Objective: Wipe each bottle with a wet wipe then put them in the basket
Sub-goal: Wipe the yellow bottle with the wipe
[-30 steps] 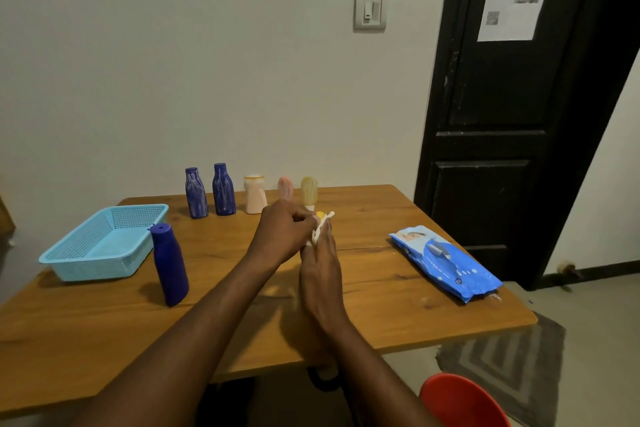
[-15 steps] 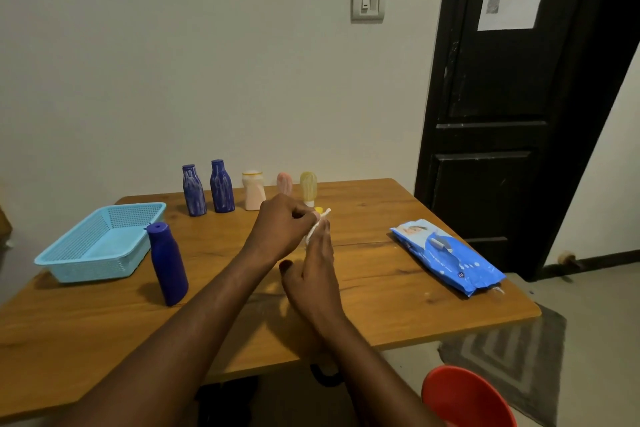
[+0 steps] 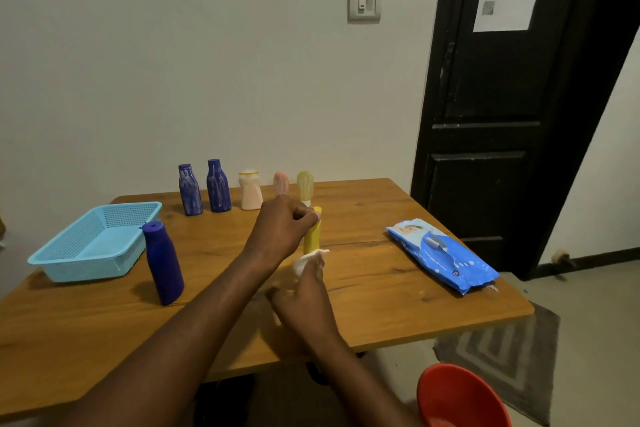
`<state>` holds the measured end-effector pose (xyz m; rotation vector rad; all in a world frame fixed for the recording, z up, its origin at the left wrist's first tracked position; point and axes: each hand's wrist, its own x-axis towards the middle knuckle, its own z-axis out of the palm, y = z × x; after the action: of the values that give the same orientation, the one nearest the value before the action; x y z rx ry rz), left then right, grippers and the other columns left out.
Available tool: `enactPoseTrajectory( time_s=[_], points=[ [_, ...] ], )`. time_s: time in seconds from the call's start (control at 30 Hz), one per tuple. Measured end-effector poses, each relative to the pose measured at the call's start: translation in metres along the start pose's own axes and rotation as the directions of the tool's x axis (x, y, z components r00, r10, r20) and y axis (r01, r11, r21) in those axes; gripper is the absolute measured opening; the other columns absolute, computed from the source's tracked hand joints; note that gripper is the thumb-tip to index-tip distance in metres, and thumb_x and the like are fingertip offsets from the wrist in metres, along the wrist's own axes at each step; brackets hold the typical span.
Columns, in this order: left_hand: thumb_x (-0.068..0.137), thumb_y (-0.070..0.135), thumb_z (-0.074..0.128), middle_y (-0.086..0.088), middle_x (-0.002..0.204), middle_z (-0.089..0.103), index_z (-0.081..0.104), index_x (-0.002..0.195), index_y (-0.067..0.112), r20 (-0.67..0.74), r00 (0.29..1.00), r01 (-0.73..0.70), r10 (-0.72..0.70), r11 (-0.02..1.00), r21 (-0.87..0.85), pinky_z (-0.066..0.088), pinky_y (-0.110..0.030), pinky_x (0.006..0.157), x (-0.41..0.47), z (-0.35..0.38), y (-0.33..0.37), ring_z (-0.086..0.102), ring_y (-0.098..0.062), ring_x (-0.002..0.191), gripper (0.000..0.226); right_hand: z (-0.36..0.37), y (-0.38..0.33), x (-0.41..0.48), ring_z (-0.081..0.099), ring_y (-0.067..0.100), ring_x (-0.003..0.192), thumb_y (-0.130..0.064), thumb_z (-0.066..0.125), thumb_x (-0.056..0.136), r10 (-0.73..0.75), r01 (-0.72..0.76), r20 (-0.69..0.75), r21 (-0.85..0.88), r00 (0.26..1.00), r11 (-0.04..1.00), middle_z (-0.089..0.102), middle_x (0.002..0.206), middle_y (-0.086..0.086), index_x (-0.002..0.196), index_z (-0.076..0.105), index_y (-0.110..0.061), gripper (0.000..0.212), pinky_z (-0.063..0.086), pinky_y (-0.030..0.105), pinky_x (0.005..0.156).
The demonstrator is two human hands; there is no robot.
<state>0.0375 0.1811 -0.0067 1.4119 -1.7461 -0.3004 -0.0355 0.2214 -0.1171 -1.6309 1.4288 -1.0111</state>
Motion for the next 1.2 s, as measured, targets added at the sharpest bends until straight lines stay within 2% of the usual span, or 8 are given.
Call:
enactPoseTrajectory(
  time_s=[0.2,0.33,0.43,0.7,0.9,1.03,1.13,1.2],
  points=[
    [0.094,0.023,0.065,-0.010,0.068,0.072,0.077,0.072,0.004,0.039,0.999,-0.035,0.035,0.999,0.006,0.049,-0.019,0.064,0.000,0.002,0.002,0.066,-0.023,0.064,0.031,-0.020,-0.033,0.021,0.018,0.023,0.156,-0.019,0.074,0.088,-0.106,0.121,-0.116,0.137,0.988,0.983,0.010,0.171,0.004,0.163,-0.002,-0.016,0.107,0.037,0.036,0.119],
    [0.094,0.024,0.067,0.004,0.072,0.075,0.082,0.081,0.015,-0.007,1.000,-0.020,0.021,0.999,0.045,0.051,-0.021,0.063,-0.002,-0.004,0.002,0.066,-0.003,0.064,0.021,-0.027,-0.024,0.039,0.061,0.022,0.120,-0.025,0.074,0.084,-0.026,0.046,-0.124,0.164,0.992,0.985,0.059,0.134,0.002,0.149,0.034,-0.023,0.076,0.054,0.024,0.078],
    [0.094,0.027,0.068,0.006,0.069,0.072,0.082,0.081,0.015,-0.013,1.000,-0.015,0.016,0.998,0.059,0.047,-0.018,0.061,-0.004,-0.004,0.002,0.065,-0.004,0.064,0.022,-0.021,-0.005,0.027,0.064,0.018,0.098,-0.025,0.068,0.082,0.036,-0.031,-0.052,0.104,0.998,0.994,0.061,0.116,0.002,0.144,0.034,-0.022,0.071,0.054,0.027,0.064],
    [0.094,0.026,0.066,-0.007,0.068,0.072,0.077,0.073,0.006,-0.016,0.999,-0.047,0.048,0.997,0.068,0.053,-0.036,0.068,-0.002,0.000,-0.002,0.067,-0.019,0.065,0.031,-0.004,-0.017,0.007,0.054,0.016,0.130,-0.034,0.073,0.070,-0.043,0.072,-0.105,0.290,0.994,0.954,0.049,0.145,-0.006,0.157,0.021,-0.026,0.101,0.056,0.039,0.100],
    [0.095,0.026,0.066,-0.002,0.073,0.074,0.080,0.079,0.009,-0.021,0.999,-0.024,0.025,0.997,0.070,0.046,-0.018,0.062,-0.005,-0.001,0.005,0.067,-0.012,0.067,0.027,-0.020,-0.012,0.028,0.064,0.022,0.107,-0.025,0.074,0.078,0.046,-0.025,-0.084,0.236,0.995,0.972,0.064,0.120,-0.001,0.143,0.041,-0.026,0.073,0.058,0.035,0.078],
    [0.095,0.026,0.067,0.001,0.072,0.073,0.081,0.079,0.011,-0.039,0.999,-0.028,0.030,0.998,0.049,0.044,-0.016,0.060,-0.007,-0.002,0.004,0.066,-0.010,0.065,0.026,-0.012,-0.004,0.007,0.061,0.019,0.112,-0.031,0.068,0.077,0.037,-0.031,-0.052,0.104,0.998,0.994,0.056,0.135,0.003,0.156,0.020,-0.024,0.093,0.059,0.039,0.085],
    [0.094,0.027,0.066,-0.005,0.069,0.072,0.079,0.075,0.008,-0.035,0.999,-0.033,0.035,0.998,0.052,0.049,-0.026,0.062,-0.004,-0.002,0.001,0.066,-0.016,0.065,0.030,-0.003,-0.010,-0.015,0.027,0.022,0.153,-0.029,0.071,0.084,-0.022,0.027,-0.042,0.128,0.999,0.991,0.017,0.170,0.000,0.164,0.001,-0.022,0.106,0.038,0.036,0.119],
    [0.095,0.026,0.065,-0.007,0.070,0.073,0.078,0.074,0.007,-0.020,0.999,-0.029,0.030,0.998,0.054,0.049,-0.022,0.063,-0.004,-0.001,0.002,0.067,-0.017,0.066,0.031,-0.004,-0.015,-0.017,0.001,0.015,0.158,-0.026,0.071,0.089,-0.087,0.095,-0.066,0.119,0.994,0.988,-0.004,0.172,-0.005,0.163,-0.009,-0.021,0.109,0.021,0.027,0.123]
  ],
)
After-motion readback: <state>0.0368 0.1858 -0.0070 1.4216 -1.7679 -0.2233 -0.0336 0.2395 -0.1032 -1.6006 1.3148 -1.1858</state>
